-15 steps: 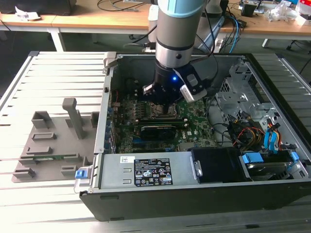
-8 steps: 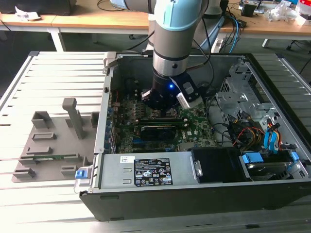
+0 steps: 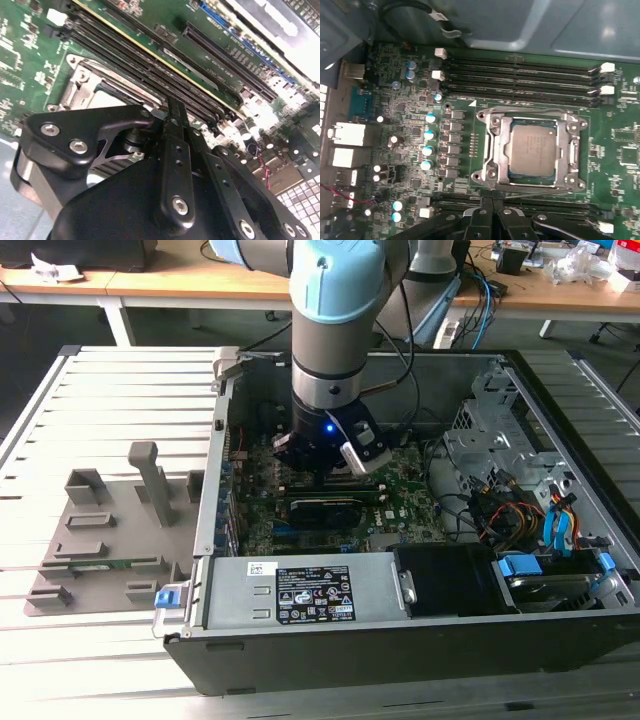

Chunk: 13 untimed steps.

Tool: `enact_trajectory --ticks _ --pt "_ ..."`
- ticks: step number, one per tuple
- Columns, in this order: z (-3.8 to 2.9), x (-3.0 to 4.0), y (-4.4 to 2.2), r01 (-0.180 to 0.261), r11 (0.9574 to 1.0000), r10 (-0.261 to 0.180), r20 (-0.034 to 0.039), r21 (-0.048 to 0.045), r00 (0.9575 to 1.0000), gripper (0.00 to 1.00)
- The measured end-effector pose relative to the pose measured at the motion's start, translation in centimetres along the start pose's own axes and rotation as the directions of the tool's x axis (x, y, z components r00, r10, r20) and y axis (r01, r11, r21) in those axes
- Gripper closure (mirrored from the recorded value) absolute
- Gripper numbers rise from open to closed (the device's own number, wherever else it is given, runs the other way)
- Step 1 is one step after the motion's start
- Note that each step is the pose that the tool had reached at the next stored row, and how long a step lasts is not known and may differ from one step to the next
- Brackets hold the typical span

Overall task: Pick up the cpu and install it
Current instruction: 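Install the second cpu locking lever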

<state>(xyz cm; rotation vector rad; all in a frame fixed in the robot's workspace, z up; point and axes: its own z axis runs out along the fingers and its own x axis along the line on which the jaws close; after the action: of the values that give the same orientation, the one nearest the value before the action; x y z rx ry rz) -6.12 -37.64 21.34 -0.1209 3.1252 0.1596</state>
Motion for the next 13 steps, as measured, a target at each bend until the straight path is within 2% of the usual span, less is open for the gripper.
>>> enact_trajectory --ticks 4,10,13 --pt "0.27 0.49 0.01 0.000 1.0000 0.000 0.0004 -0.0058 1.0000 0.89" --pt "0.62 0.97 0.09 0.000 0.9994 0.000 0.0025 -0.0341 1.0000 0.89" --pt "0.93 0.97 0.22 0.000 0.9993 0.000 0.0027 -0.0366 1.0000 0.89"
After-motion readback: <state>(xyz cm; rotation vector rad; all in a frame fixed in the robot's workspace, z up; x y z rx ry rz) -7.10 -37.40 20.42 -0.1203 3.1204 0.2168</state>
